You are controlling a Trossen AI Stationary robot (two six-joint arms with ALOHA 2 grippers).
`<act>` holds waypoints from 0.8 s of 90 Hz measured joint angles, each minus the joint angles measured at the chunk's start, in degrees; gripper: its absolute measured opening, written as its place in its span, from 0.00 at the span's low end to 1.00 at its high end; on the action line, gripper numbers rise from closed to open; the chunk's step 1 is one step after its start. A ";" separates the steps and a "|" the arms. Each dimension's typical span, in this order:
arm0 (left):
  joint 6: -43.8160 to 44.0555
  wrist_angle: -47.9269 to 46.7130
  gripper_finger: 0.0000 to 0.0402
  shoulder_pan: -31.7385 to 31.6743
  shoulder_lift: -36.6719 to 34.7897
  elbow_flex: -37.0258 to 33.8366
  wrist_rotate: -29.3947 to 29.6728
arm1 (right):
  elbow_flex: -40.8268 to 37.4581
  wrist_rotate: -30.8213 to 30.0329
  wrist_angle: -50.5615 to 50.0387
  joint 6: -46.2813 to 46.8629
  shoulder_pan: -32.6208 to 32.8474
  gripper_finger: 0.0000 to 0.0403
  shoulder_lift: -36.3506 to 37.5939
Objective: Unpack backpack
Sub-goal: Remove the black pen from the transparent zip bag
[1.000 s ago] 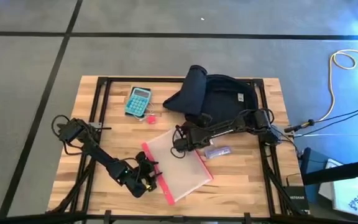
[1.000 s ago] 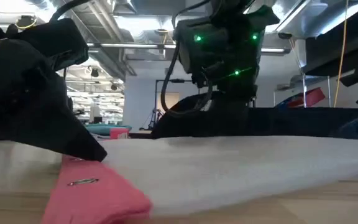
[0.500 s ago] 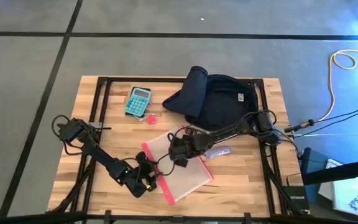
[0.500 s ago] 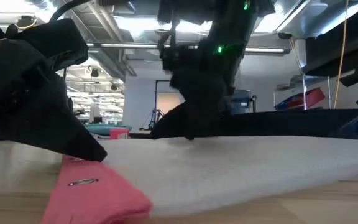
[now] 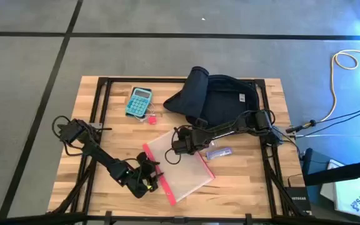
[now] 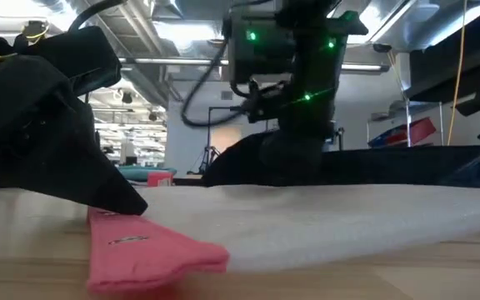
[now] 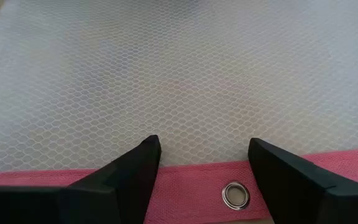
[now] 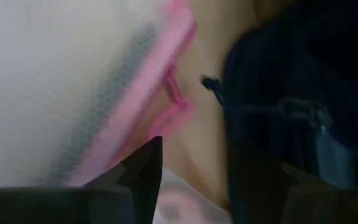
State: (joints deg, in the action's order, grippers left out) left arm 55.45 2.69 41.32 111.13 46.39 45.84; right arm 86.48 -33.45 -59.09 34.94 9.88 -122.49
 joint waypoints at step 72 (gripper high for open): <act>-0.90 -2.39 0.59 8.69 -0.27 0.13 -1.98 | 0.04 8.11 6.07 -15.37 10.84 0.41 8.98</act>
State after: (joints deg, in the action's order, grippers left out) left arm 54.55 0.29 50.01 110.86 46.52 43.87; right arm 86.52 -25.34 -53.02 19.57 20.73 -113.51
